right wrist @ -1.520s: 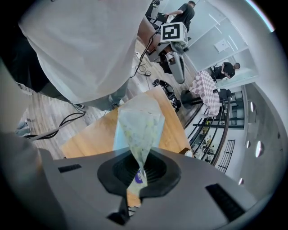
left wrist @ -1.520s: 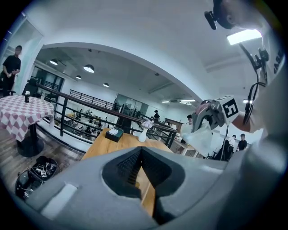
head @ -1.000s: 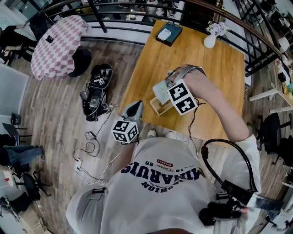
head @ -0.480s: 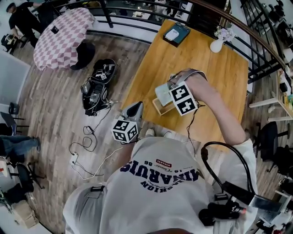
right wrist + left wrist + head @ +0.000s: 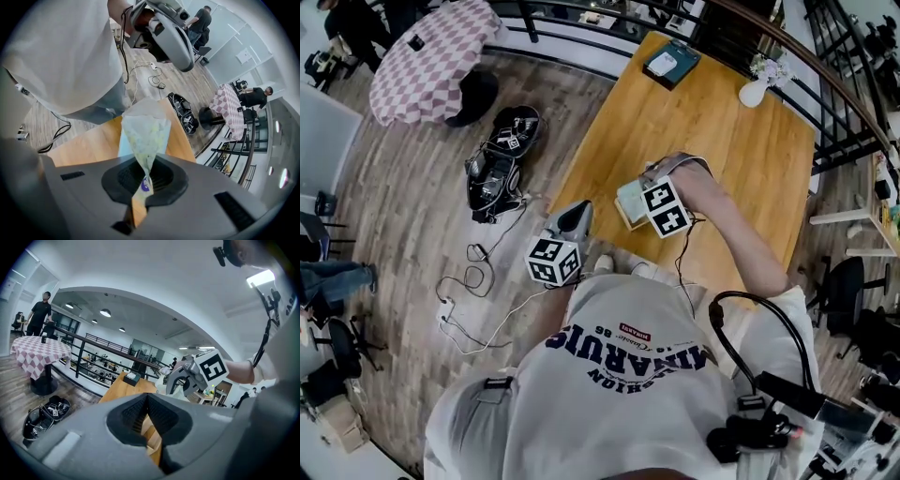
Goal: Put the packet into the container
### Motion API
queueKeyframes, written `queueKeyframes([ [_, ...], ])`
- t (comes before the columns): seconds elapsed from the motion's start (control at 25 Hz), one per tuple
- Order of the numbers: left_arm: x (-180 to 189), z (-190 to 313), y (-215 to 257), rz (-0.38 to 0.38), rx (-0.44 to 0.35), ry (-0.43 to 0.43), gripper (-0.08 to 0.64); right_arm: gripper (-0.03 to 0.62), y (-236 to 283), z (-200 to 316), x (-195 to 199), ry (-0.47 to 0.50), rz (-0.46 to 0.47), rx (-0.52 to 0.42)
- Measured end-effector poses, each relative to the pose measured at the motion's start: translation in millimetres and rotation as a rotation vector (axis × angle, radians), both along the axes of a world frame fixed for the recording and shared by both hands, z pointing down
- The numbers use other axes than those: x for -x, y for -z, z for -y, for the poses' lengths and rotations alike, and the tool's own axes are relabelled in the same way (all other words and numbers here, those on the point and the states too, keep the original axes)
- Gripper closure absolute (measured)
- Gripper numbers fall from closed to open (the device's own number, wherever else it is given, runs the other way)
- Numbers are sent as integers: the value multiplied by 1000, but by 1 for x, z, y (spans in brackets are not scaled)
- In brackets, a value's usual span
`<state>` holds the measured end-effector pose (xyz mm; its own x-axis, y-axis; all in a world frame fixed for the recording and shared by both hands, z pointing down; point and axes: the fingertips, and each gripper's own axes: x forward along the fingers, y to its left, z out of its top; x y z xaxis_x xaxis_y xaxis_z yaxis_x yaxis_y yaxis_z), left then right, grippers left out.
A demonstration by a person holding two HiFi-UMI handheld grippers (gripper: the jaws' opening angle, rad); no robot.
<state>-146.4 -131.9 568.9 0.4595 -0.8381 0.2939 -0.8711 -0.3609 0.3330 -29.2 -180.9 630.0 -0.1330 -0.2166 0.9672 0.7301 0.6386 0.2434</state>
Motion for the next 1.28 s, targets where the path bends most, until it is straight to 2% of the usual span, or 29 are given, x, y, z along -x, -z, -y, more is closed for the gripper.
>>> queueKeyframes([
  [0.56,18,-12,-8,10,29,90,561,583,-108,11,-14,-38,-78,107],
  [1.0,29,-26,-9,9,28,182,561,583,-171,12,-18,-18,-122,120],
  [1.28,38,-44,-12,1,42,271,561,583,-202,17,-28,-11,-146,116],
])
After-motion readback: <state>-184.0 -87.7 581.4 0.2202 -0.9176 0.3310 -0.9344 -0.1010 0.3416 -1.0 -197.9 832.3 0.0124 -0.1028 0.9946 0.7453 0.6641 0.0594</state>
